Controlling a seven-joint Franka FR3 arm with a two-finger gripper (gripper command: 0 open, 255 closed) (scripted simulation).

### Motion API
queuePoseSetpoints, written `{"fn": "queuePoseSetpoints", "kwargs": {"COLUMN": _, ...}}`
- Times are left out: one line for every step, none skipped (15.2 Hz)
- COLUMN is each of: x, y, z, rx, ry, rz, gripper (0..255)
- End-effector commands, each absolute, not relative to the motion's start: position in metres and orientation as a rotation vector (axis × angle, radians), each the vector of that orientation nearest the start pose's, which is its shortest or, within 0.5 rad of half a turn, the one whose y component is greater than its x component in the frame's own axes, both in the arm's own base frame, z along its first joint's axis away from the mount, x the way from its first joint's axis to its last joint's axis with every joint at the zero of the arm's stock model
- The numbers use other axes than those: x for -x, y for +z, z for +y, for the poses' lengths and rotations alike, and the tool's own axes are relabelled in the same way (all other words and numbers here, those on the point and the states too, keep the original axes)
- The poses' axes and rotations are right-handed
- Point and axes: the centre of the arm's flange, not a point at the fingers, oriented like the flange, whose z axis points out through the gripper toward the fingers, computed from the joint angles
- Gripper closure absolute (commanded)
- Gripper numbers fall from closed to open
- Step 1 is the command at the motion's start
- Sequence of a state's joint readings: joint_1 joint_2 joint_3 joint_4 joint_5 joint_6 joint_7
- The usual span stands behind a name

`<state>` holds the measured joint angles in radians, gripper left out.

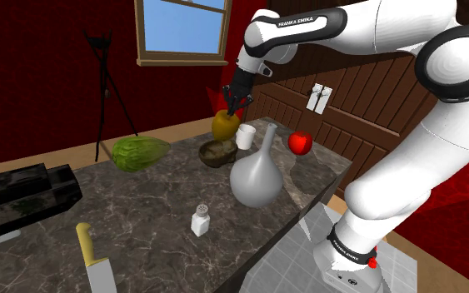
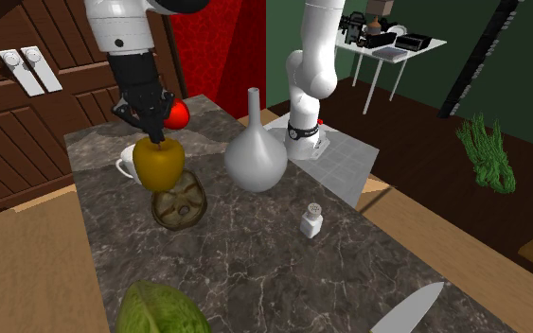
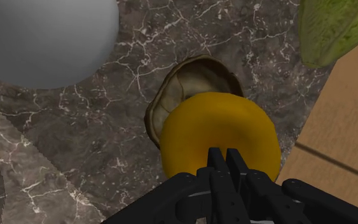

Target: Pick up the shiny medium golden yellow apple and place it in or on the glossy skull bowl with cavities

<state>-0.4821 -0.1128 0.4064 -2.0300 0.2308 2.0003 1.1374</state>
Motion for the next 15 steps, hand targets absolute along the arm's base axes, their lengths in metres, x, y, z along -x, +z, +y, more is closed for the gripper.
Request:
{"fn": "queuePoseSetpoints", "kwargs": {"x": -0.534, "y": 0.500, "z": -0.020, "rx": 2.352, "ry": 0.029, "rz": 1.792, "gripper": 255}}
{"fn": "queuePoseSetpoints", "kwargs": {"x": -0.534, "y": 0.500, "z": -0.020, "rx": 2.352, "ry": 0.029, "rz": 1.792, "gripper": 255}}
{"fn": "queuePoseSetpoints", "kwargs": {"x": -0.534, "y": 0.500, "z": -0.020, "rx": 2.352, "ry": 0.029, "rz": 1.792, "gripper": 255}}
{"fn": "queuePoseSetpoints", "kwargs": {"x": -0.534, "y": 0.500, "z": -0.020, "rx": 2.352, "ry": 0.029, "rz": 1.792, "gripper": 0}}
{"fn": "queuePoseSetpoints", "kwargs": {"x": -0.534, "y": 0.500, "z": -0.020, "rx": 2.352, "ry": 0.029, "rz": 1.792, "gripper": 0}}
{"fn": "queuePoseSetpoints", "kwargs": {"x": -0.534, "y": 0.500, "z": -0.020, "rx": 2.352, "ry": 0.029, "rz": 1.792, "gripper": 0}}
{"fn": "queuePoseSetpoints", "kwargs": {"x": -0.534, "y": 0.500, "z": -0.020, "rx": 2.352, "ry": 0.029, "rz": 1.792, "gripper": 0}}
{"fn": "queuePoseSetpoints", "kwargs": {"x": -0.534, "y": 0.500, "z": -0.020, "rx": 2.352, "ry": 0.029, "rz": 1.792, "gripper": 0}}
{"fn": "queuePoseSetpoints", "kwargs": {"x": -0.534, "y": 0.500, "z": -0.020, "rx": 2.352, "ry": 0.029, "rz": 1.792, "gripper": 0}}
{"fn": "queuePoseSetpoints", "kwargs": {"x": -0.533, "y": 0.513, "z": -0.022, "rx": 2.352, "ry": 0.029, "rz": 1.792, "gripper": 0}}
{"fn": "queuePoseSetpoints", "kwargs": {"x": -0.532, "y": 0.526, "z": -0.025, "rx": 2.352, "ry": 0.029, "rz": 1.792, "gripper": 0}}
{"fn": "queuePoseSetpoints", "kwargs": {"x": -0.530, "y": 0.539, "z": -0.027, "rx": 2.352, "ry": 0.029, "rz": 1.792, "gripper": 0}}
{"fn": "queuePoseSetpoints", "kwargs": {"x": -0.530, "y": 0.549, "z": -0.028, "rx": 2.352, "ry": 0.029, "rz": 1.792, "gripper": 0}}
{"fn": "queuePoseSetpoints", "kwargs": {"x": -0.530, "y": 0.549, "z": -0.028, "rx": 2.352, "ry": 0.029, "rz": 1.792, "gripper": 0}}
{"fn": "queuePoseSetpoints", "kwargs": {"x": -0.529, "y": 0.549, "z": -0.028, "rx": 2.352, "ry": 0.029, "rz": 1.792, "gripper": 0}}
